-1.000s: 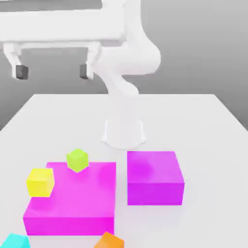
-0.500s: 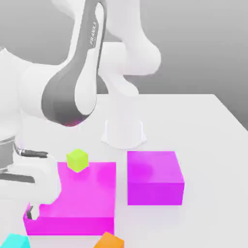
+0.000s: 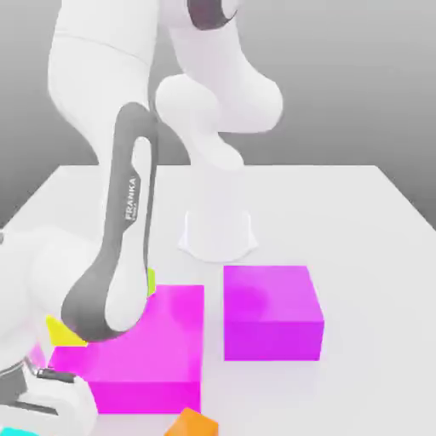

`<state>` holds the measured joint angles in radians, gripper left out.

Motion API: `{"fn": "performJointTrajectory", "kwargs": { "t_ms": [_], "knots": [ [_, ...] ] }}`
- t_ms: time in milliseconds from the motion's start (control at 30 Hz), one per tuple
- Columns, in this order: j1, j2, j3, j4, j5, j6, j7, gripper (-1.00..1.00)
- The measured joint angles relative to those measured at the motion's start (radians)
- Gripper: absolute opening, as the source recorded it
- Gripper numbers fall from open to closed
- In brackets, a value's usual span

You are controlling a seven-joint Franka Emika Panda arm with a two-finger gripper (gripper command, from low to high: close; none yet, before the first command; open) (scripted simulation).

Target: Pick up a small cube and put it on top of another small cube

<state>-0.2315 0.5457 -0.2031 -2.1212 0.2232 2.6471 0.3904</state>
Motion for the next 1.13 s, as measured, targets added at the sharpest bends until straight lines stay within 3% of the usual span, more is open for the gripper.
{"fn": "performJointTrajectory", "kwargs": {
  "t_ms": [300, 633, 767, 800, 1000, 1133],
  "knots": [
    [0.064, -0.314, -0.106, -0.192, -0.066, -0.123, 0.251, -1.00],
    [0.010, -0.684, -0.117, -0.455, -0.279, -0.203, 0.716, -1.00],
    [0.016, -0.599, -0.122, -0.500, -0.248, -0.076, 0.721, -1.00],
    [0.018, -0.568, -0.122, -0.507, -0.232, -0.040, 0.710, 1.00],
    [0.021, -0.553, -0.123, -0.510, -0.225, -0.022, 0.705, 1.00],
    [0.008, -0.654, -0.119, -0.492, -0.278, -0.138, 0.745, 1.00]
  ]
}}
